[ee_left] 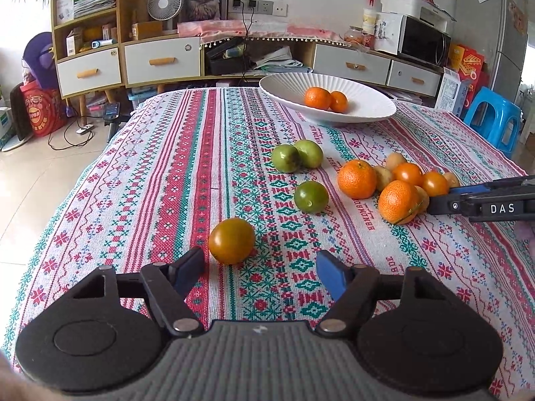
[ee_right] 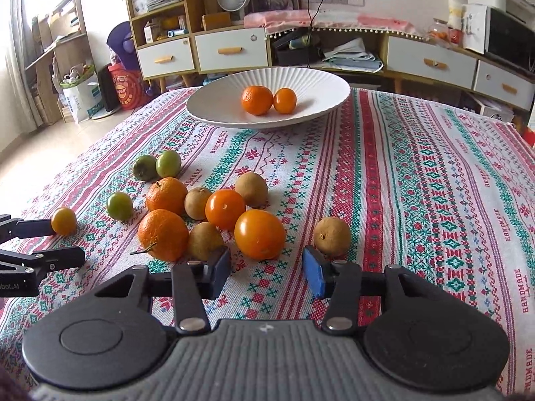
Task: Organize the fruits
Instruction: 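Grasp the dark orange round fruit with the left tool while the right tool grasps a large orange, then carry both held fruits up and over the white bowl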
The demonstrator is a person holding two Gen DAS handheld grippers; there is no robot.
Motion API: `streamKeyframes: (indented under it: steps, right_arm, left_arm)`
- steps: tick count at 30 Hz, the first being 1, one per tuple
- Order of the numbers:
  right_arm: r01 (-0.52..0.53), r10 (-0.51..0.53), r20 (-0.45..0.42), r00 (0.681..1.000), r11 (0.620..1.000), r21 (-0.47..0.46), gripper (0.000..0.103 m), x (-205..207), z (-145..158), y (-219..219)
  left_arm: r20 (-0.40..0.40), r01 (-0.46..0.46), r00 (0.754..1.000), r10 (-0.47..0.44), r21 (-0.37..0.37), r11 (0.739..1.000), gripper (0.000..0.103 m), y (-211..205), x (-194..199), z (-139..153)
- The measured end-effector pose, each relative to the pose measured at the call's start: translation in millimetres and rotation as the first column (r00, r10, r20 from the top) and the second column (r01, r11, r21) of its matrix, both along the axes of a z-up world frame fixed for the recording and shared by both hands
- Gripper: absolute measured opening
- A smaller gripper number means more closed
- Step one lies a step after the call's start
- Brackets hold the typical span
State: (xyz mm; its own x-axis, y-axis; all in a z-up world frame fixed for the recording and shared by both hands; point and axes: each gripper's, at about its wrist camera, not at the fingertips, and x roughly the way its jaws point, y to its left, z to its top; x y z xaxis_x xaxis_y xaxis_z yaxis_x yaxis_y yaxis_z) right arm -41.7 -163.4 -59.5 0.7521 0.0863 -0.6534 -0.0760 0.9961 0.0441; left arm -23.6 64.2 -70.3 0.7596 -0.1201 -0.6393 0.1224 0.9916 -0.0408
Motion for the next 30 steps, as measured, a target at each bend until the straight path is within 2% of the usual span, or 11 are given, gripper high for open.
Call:
streamKeyframes:
  steps: [7, 16, 19, 30]
  right_arm:
    - [-0.007, 0.007, 0.020, 1.000, 1.000, -0.005, 0.042, 3.8, 0.5, 1.0]
    - [-0.010, 0.011, 0.020, 1.000, 1.000, -0.011, 0.035, 6.7, 1.3, 1.7]
    - [-0.019, 0.019, 0.023, 1.000, 1.000, -0.012, 0.030, 6.5, 1.6, 2.8]
    - [-0.009, 0.010, 0.023, 1.000, 1.000, -0.004, 0.028, 9.0, 7.8, 1.4]
  left_arm:
    - [0.006, -0.015, 1.000, 0.015, -0.004, 1.000, 0.060, 4.2, 3.9, 0.8]
    - [0.004, -0.032, 0.999, 0.032, 0.003, 0.999, 0.043, 7.4, 6.5, 2.6]
    - [0.001, -0.031, 1.000, 0.031, 0.008, 0.999, 0.031, 7.2, 7.4, 3.6]
    - [-0.013, -0.023, 1.000, 0.023, -0.012, 1.000, 0.029, 5.6, 12.5, 10.1]
